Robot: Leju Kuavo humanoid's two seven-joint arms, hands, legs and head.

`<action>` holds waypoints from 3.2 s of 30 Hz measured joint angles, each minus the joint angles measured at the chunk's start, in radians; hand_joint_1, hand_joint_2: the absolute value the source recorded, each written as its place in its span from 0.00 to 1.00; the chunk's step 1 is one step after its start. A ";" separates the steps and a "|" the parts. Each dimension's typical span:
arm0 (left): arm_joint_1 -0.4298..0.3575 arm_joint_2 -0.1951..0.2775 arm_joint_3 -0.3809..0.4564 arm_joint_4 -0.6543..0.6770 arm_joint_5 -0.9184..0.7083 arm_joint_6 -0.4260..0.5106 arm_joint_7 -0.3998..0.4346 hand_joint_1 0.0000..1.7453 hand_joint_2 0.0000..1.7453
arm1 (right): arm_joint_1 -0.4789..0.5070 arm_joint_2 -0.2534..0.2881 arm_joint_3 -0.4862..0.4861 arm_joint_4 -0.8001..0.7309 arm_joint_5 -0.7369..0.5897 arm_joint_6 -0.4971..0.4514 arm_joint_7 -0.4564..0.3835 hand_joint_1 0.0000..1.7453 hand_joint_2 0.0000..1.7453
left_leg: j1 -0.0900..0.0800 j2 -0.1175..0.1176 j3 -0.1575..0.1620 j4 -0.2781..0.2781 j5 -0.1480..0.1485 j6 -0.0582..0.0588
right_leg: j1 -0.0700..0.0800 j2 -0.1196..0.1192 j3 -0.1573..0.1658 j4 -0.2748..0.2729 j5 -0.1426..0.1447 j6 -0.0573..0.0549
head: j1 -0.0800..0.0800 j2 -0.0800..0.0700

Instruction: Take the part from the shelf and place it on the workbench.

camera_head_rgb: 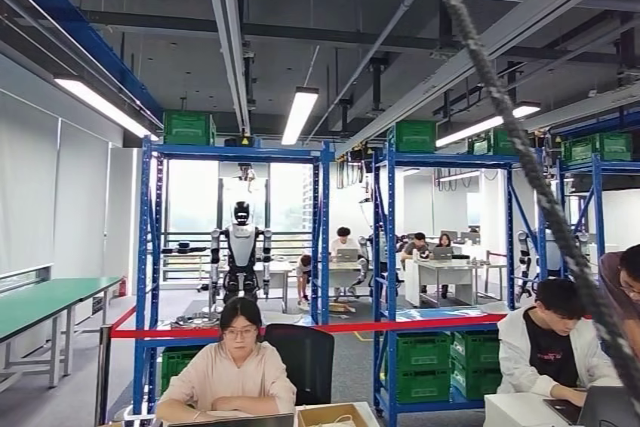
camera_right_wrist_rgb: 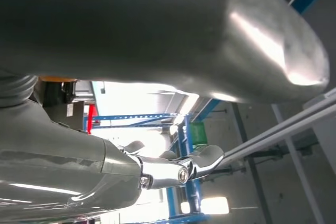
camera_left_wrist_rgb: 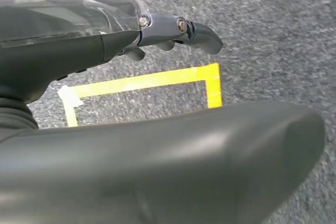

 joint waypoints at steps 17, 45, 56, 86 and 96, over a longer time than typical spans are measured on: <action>-0.003 0.000 0.019 -0.003 0.000 0.002 -0.002 0.00 0.00 | 0.046 -0.052 -0.008 0.027 -0.030 0.038 0.009 0.00 0.00 | -0.018 0.028 0.113 -0.175 0.102 0.051 | -0.011 -0.007 -0.119 0.256 -0.143 0.059 | 0.000 0.000; 0.014 -0.040 0.081 -0.011 0.010 0.018 0.002 0.00 0.00 | 0.236 -0.074 -0.008 0.523 0.294 -0.226 -0.016 0.00 0.00 | -0.018 0.017 0.159 -0.186 0.068 0.054 | -0.002 -0.004 -0.069 0.086 -0.060 0.054 | 0.000 0.000; 0.013 -0.074 0.105 -0.013 -0.021 0.019 0.001 0.00 0.00 | 0.078 -0.089 -0.144 1.270 0.543 -0.566 -0.030 0.00 0.00 | -0.024 0.019 0.026 -0.185 0.195 0.036 | 0.003 0.000 0.217 -0.115 -0.093 0.036 | 0.001 0.000; -0.014 -0.077 0.086 -0.014 -0.111 0.001 0.004 0.00 0.00 | 0.009 -0.100 -0.215 1.694 0.644 -0.474 0.601 0.00 0.00 | -0.027 0.016 0.049 -0.161 0.154 0.045 | 0.013 0.008 0.188 -0.071 -0.095 0.025 | 0.001 0.000; -0.012 -0.075 0.085 -0.014 -0.111 0.001 0.002 0.00 0.00 | 0.005 -0.099 -0.215 1.699 0.650 -0.475 0.590 0.00 0.00 | -0.020 0.009 0.019 -0.117 0.082 0.026 | 0.011 -0.004 0.146 -0.092 -0.038 0.000 | 0.001 0.001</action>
